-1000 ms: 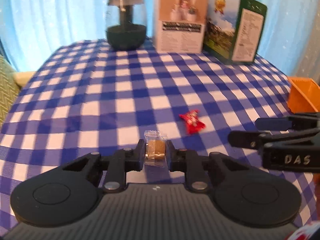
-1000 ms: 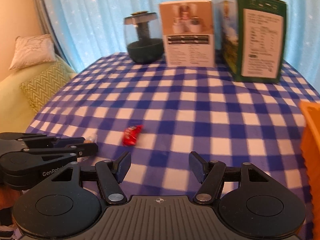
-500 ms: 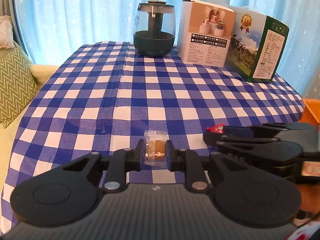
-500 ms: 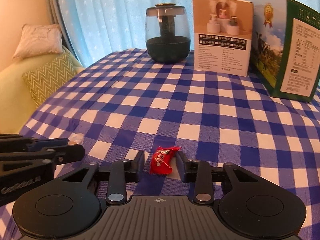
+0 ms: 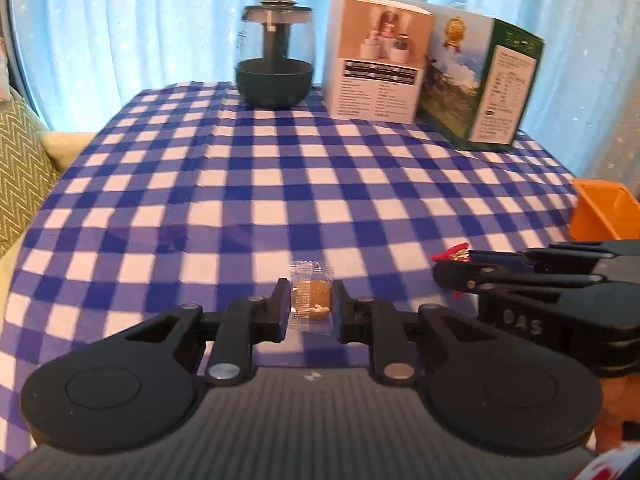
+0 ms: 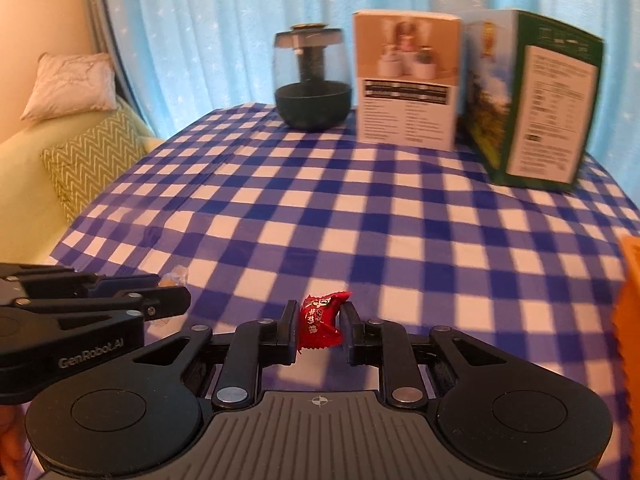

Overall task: Organize snacks
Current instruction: 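Carry the clear packet and red candy with both tools over the orange tray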

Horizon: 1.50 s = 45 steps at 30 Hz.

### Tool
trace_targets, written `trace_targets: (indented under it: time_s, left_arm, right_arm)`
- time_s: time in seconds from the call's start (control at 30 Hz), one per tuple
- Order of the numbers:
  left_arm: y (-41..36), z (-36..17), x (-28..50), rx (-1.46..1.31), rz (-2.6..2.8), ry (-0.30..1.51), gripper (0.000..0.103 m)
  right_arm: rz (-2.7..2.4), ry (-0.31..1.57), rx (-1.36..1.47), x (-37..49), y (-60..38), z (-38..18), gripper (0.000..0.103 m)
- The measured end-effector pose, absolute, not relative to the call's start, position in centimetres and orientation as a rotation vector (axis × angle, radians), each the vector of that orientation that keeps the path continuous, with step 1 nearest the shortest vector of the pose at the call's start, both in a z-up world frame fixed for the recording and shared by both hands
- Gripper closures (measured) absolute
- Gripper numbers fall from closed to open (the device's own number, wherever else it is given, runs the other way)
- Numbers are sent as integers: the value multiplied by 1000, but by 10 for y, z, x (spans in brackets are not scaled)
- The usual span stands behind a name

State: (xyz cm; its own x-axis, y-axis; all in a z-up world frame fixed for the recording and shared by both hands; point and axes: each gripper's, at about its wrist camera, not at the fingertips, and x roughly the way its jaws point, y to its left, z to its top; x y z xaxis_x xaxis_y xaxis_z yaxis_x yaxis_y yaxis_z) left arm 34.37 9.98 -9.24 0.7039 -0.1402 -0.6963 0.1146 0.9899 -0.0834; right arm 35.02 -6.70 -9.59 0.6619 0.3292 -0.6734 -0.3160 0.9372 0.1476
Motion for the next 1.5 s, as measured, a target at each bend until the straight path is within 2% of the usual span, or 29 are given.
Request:
trace_targets:
  time_s: [0.97,1.5]
  left_arm:
    - [-14,-18,156,-89,-207,748,84]
    - [-87,-5,119,-25,-300,770,84]
  right_arm:
    - [193,761,101,154,-215,-20,81]
    - [95,720,164,105,-284,1,81]
